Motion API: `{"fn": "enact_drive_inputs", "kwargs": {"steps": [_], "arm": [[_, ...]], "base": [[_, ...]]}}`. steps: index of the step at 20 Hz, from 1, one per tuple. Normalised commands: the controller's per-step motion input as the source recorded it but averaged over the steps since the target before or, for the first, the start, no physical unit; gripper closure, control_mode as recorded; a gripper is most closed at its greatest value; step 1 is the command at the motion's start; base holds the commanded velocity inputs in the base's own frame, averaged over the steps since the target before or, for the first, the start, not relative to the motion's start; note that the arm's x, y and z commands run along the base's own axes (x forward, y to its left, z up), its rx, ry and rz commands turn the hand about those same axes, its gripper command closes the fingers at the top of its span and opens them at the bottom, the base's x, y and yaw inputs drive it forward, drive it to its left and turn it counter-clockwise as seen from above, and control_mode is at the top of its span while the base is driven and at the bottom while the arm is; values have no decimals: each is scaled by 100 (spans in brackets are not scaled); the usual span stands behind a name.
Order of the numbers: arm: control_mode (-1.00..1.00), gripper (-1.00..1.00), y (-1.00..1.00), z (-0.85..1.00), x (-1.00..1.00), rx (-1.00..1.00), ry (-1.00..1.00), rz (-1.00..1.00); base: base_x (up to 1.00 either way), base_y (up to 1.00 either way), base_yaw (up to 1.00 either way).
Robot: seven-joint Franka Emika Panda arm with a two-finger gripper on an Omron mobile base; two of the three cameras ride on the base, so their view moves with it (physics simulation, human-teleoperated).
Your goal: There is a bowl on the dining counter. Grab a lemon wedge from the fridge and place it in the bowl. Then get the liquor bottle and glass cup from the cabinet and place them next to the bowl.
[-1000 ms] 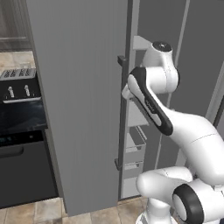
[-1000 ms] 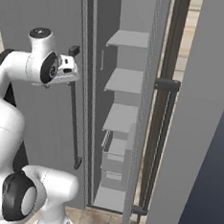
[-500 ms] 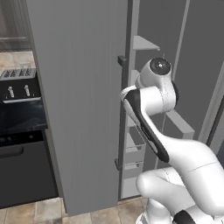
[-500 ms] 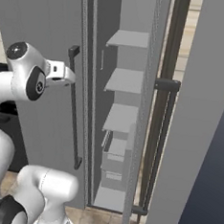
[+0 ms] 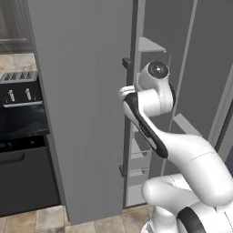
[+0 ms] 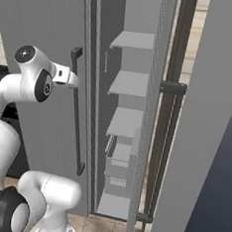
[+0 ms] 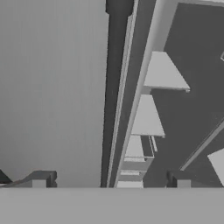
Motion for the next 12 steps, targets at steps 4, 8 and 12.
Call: {"fn": "enact_drive_inputs", "kwargs": {"steps": [4, 8, 12], "arm": [[-100, -100, 0, 0, 33, 16, 0, 0], [-100, -100, 0, 0, 23, 7, -1, -1], [-100, -100, 0, 0, 30, 0, -3, -7]], "base": [[0, 0, 0], [0, 0, 0], [0, 0, 0]]}}
